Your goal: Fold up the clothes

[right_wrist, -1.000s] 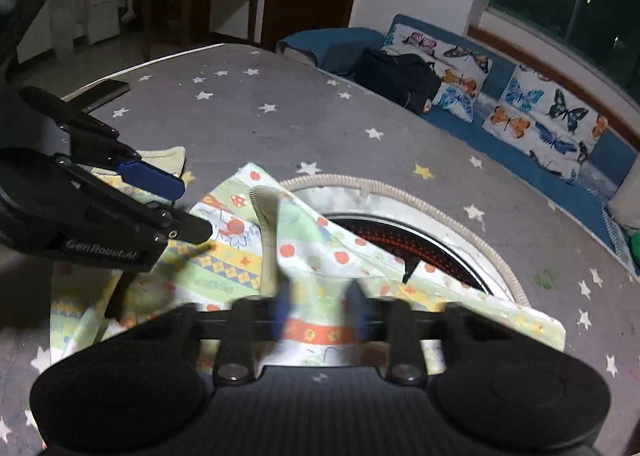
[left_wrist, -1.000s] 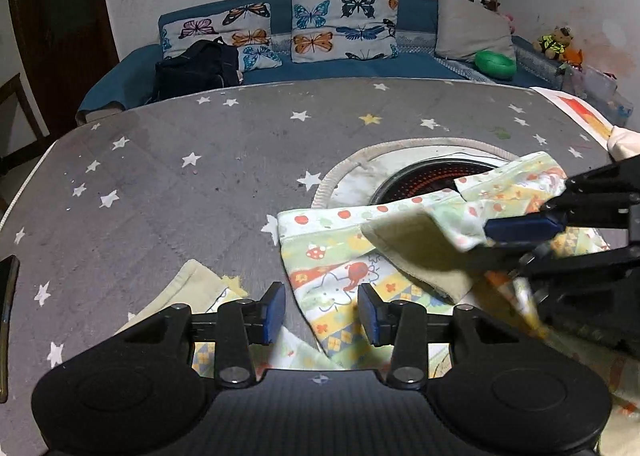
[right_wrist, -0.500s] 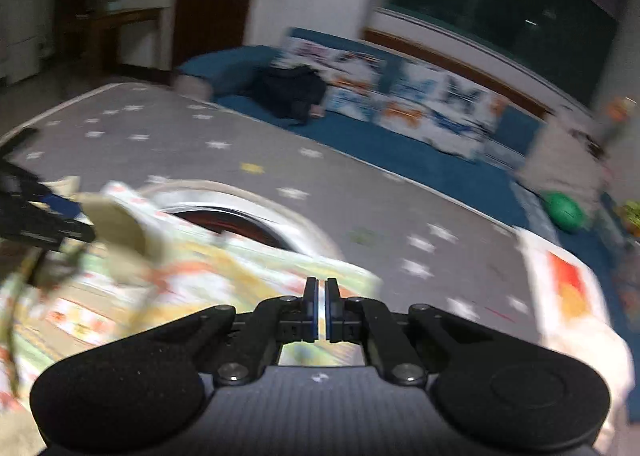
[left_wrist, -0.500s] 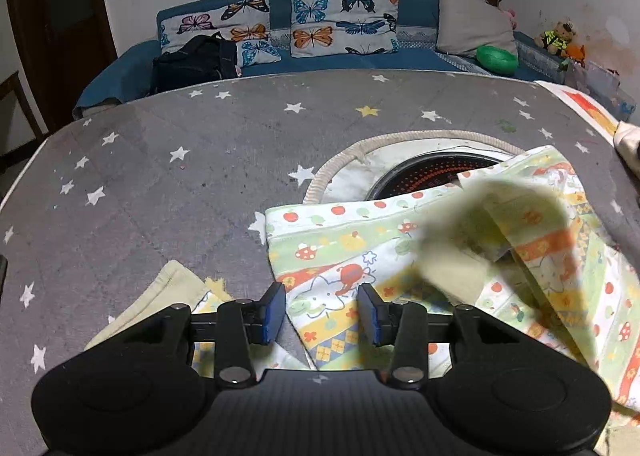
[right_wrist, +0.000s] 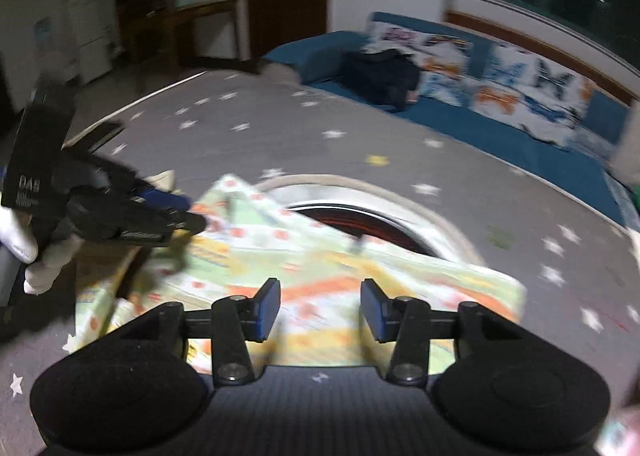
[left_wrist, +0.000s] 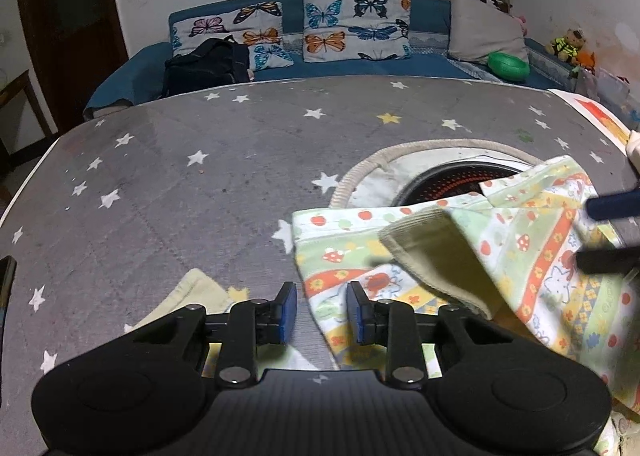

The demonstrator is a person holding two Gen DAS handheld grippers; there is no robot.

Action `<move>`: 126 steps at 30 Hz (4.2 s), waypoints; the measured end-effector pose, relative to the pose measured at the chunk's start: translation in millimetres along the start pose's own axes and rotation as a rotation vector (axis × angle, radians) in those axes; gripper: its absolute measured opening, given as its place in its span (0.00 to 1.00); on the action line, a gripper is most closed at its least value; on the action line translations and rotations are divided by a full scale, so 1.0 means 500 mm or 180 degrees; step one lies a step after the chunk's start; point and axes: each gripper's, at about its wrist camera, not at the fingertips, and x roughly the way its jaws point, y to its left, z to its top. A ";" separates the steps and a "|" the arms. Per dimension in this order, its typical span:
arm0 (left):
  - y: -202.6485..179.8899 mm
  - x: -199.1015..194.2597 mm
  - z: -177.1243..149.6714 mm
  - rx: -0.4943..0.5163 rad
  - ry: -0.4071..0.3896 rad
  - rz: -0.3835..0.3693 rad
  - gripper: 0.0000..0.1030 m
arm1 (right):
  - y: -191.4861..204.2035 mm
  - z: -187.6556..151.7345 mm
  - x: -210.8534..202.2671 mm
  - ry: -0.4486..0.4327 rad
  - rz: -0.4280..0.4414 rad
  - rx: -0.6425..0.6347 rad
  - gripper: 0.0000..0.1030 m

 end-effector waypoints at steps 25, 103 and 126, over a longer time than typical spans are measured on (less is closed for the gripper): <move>-0.009 0.014 0.007 0.0015 -0.0217 0.0251 0.03 | -0.115 -0.045 -0.107 -0.0002 -0.1270 -0.0175 0.03; 0.195 -0.356 -0.343 -0.1441 -0.0304 0.1493 0.42 | -0.015 -0.179 -0.135 0.0215 -0.0165 0.0039 0.51; 0.117 -0.285 -0.346 -0.1613 -0.0143 0.1945 0.46 | -0.136 -0.198 -0.122 0.0236 -0.0076 0.0027 0.52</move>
